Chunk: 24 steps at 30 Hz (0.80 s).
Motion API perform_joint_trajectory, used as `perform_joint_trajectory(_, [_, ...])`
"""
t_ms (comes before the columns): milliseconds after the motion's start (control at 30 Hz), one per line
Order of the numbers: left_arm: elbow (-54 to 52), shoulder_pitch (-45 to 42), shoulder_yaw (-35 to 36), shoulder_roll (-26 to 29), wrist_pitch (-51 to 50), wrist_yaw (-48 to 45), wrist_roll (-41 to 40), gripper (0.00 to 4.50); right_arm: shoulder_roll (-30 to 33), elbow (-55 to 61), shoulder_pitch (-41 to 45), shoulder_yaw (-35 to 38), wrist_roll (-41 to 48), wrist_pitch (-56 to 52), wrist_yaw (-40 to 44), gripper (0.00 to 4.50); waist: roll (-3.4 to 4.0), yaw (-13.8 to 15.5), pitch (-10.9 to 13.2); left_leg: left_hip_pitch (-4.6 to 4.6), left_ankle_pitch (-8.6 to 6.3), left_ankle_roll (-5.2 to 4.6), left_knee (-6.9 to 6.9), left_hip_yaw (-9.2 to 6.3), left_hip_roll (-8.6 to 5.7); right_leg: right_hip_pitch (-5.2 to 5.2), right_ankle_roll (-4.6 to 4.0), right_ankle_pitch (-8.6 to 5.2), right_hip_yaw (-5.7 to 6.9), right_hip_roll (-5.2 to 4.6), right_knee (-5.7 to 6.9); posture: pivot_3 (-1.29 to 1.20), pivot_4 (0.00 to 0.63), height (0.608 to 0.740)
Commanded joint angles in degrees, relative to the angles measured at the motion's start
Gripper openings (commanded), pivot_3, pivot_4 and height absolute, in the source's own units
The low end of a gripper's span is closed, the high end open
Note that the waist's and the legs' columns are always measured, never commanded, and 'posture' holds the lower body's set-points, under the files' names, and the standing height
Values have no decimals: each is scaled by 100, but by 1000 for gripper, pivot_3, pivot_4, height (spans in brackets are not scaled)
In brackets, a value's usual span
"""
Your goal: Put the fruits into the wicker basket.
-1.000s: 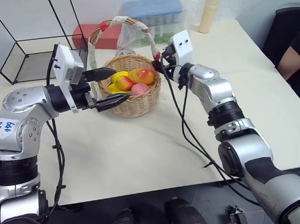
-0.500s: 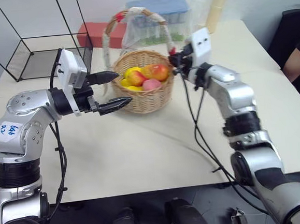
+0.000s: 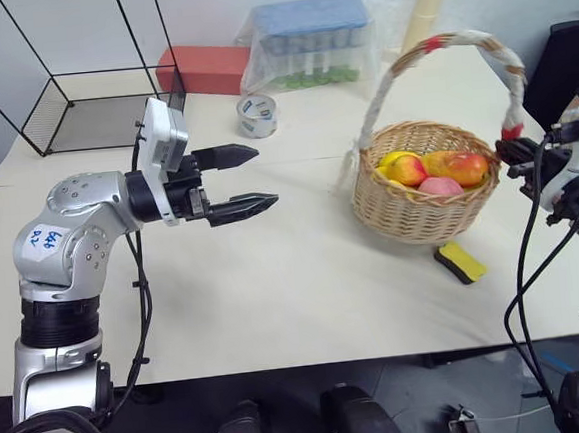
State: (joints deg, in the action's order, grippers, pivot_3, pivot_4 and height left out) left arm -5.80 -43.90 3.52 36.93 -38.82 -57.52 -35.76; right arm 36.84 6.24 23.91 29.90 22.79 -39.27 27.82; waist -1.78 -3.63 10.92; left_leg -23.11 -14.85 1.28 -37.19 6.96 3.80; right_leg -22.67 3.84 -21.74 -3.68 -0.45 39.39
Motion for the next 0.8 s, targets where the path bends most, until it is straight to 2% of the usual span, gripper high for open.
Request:
perform_joint_trajectory(33, [54, -213, 3, -37, -40, -171, -160, 4500, -14, 47, -220, 244, 65, 647, 68, 65, 1, 1, 0, 0, 1, 2, 2, 0, 1, 0, 0, 0, 0, 2, -1, 0, 150, 740])
perform_joint_trajectory(67, [79, -243, 0, -52, -54, -202, -169, 4500, -25, 15, -259, 282, 131, 674, 53, 784, 1, 4, 0, 0, 1, 3, 3, -2, 2, 0, 1, 0, 1, 3, -1, 0, 150, 740])
perform_joint_trajectory(200, [133, -266, 20, -49, -78, -281, -175, 4500, 183, 84, -575, 448, 358, 764, 296, 1981, 1, 39, 1, 0, 2, 3, 1, -5, 1, 2, 1, 0, 2, 1, 0, 0, 150, 740])
perform_joint_trajectory(233, [123, -246, 27, -27, -97, -311, -189, 4500, 339, 177, -725, 538, 436, 683, 454, 2443, 1, 41, 1, -1, 2, 3, 0, -6, -1, 2, 1, 0, 2, -1, -1, 0, 150, 740])
perform_joint_trajectory(333, [78, -170, 72, 57, -131, -411, -225, 4500, 861, 472, -1235, 858, 814, 359, 1081, 3238, 4, 58, 2, -1, 1, 2, 0, -6, -2, 3, 1, -1, 2, -3, -2, 0, 150, 740])
perform_joint_trajectory(467, [129, -70, 160, 244, -91, -626, -239, 4500, 1761, 840, -2326, 1800, 1575, -358, 2453, 3238, 7, 84, 3, 1, 1, 2, 4, -14, -3, 14, 4, -2, 5, 0, -13, 0, 150, 740])
perform_joint_trajectory(600, [245, -12, 167, 407, 46, -862, -164, 4500, 2395, 717, -3466, 2950, 1838, -938, 3676, 3238, 5, 73, 3, 10, -1, -2, 3, -25, 0, 39, 8, -1, 10, 6, -37, 0, 150, 740])
perform_joint_trajectory(700, [345, -41, 164, 473, 106, -975, -129, 4500, 2548, 420, -3887, 3480, 1725, -954, 3999, 3238, 3, 57, 4, 32, -6, -9, 9, -27, -2, 68, 11, 0, 10, 6, -61, 0, 150, 740])
perform_joint_trajectory(800, [446, -95, 113, 478, 218, -1044, -72, 4500, 2586, 201, -3750, 3637, 1766, -991, 3857, 3238, 2, 39, 5, 84, -18, -13, 19, -26, -2, 134, 15, 1, 10, 4, -96, 0, 150, 740])
